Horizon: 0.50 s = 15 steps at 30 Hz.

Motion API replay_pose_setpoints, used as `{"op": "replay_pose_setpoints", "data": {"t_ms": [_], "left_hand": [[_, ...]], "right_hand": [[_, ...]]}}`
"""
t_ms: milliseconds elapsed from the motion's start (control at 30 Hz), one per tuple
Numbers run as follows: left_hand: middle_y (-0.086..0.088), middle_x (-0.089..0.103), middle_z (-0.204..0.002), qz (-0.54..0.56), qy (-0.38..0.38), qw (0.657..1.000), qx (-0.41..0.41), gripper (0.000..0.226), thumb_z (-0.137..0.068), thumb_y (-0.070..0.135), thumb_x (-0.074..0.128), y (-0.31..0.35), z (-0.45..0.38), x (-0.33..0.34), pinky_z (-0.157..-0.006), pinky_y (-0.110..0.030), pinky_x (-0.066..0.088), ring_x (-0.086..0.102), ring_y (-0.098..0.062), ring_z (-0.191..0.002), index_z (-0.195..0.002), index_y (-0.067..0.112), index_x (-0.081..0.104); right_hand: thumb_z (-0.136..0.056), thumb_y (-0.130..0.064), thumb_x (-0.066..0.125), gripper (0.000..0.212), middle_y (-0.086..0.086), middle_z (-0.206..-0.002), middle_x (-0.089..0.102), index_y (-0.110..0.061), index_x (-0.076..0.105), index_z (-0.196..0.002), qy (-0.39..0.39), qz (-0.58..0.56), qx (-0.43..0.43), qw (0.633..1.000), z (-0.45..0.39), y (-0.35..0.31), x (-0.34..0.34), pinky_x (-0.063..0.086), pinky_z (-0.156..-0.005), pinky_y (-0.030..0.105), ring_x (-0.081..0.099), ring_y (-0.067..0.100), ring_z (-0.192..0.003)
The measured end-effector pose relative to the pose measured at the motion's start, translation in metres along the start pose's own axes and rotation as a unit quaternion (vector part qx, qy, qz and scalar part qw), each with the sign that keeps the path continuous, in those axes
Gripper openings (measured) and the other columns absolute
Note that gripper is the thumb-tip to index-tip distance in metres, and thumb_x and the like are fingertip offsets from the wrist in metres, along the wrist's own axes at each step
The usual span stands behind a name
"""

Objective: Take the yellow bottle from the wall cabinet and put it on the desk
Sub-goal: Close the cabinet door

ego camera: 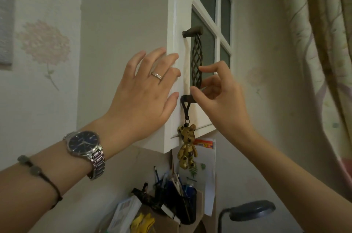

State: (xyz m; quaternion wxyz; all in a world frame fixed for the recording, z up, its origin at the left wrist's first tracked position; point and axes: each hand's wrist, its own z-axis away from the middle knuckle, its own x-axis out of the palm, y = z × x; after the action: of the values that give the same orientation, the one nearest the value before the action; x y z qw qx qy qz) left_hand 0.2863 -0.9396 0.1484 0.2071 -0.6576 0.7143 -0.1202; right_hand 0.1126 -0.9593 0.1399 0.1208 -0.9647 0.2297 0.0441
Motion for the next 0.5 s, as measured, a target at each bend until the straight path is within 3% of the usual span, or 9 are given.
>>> {"op": "replay_pose_setpoints", "data": {"t_ms": [367,500], "left_hand": [[-0.013,0.047,-0.140,-0.010,0.013,0.999,0.028,0.039,-0.090,0.036,0.044,-0.005,0.002,0.004,-0.109,-0.047,0.021,0.034,-0.031,-0.134,-0.115,0.008,0.056],[-0.012,0.047,-0.141,0.004,0.013,1.000,0.028,0.039,-0.090,0.036,0.042,-0.008,0.002,0.006,-0.109,-0.048,0.021,0.034,-0.031,-0.135,-0.115,0.009,0.056]], "right_hand": [[-0.087,-0.015,0.067,0.029,-0.009,-0.072,0.059,-0.017,0.050,-0.111,-0.011,0.039,-0.006,0.999,0.000,-0.005,0.002,0.053,-0.067,0.018,0.062,0.012,-0.073],[-0.089,-0.018,0.066,0.033,-0.006,-0.072,0.061,-0.017,0.048,-0.117,-0.032,0.090,-0.001,0.995,0.001,-0.011,-0.002,0.051,-0.066,0.012,0.062,0.011,-0.068]]}}
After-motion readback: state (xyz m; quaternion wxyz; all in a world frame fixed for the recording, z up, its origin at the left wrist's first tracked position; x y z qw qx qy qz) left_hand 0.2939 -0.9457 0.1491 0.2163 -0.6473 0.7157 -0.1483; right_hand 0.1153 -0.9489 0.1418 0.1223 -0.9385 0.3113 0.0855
